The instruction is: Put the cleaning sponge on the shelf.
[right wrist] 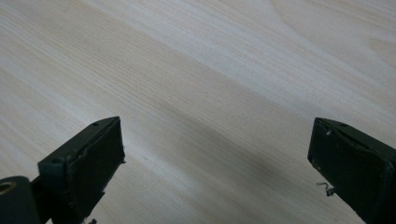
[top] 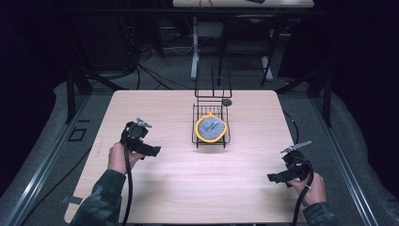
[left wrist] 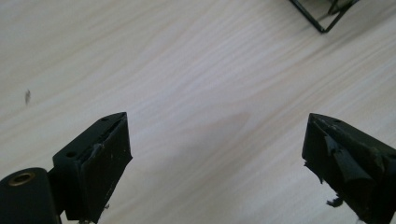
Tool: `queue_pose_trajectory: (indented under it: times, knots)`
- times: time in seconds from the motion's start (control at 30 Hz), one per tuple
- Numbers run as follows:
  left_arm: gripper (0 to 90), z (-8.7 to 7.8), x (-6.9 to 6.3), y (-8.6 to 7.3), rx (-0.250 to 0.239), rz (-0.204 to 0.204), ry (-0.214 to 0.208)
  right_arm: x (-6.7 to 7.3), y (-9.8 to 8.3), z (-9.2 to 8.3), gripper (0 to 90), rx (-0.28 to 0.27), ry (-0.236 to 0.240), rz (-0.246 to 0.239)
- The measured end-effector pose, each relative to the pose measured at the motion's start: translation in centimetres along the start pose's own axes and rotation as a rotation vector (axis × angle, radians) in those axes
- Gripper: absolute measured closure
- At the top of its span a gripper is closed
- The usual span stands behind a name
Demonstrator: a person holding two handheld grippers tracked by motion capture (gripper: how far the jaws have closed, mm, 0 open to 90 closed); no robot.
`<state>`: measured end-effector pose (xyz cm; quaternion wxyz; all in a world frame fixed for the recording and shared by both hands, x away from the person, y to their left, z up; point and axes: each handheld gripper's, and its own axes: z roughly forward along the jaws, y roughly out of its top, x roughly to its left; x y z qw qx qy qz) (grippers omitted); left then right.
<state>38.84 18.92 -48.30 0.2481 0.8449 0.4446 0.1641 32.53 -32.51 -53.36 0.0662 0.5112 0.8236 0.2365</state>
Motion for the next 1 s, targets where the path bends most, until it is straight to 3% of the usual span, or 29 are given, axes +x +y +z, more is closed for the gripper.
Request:
queue_pose_trajectory:
  times: [0.1,0.13,0.33,0.57,1.0]
  knots:
    - [8.0,-0.1,1.0,-1.7,0.015,-0.041,-0.021,-0.1,0.0,-0.1,2.8,-0.002,-0.002,-0.003]
    - [8.0,-0.2,1.5,-2.9,0.021,-0.069,-0.023,-0.1,-0.1,0.0,2.9,-0.001,0.005,0.005]
    - [7.0,-0.4,1.9,-5.4,0.043,-0.103,-0.004,-0.1,-0.1,0.0,2.9,0.004,-0.001,0.003]
    - [5.3,0.0,1.8,-8.1,0.092,-0.135,-0.013,-0.2,-0.2,0.1,2.7,0.009,-0.004,0.002]
    - [1.2,1.0,2.8,-8.8,0.108,-0.166,-0.028,-0.4,-0.2,0.4,2.1,0.018,-0.013,0.004]
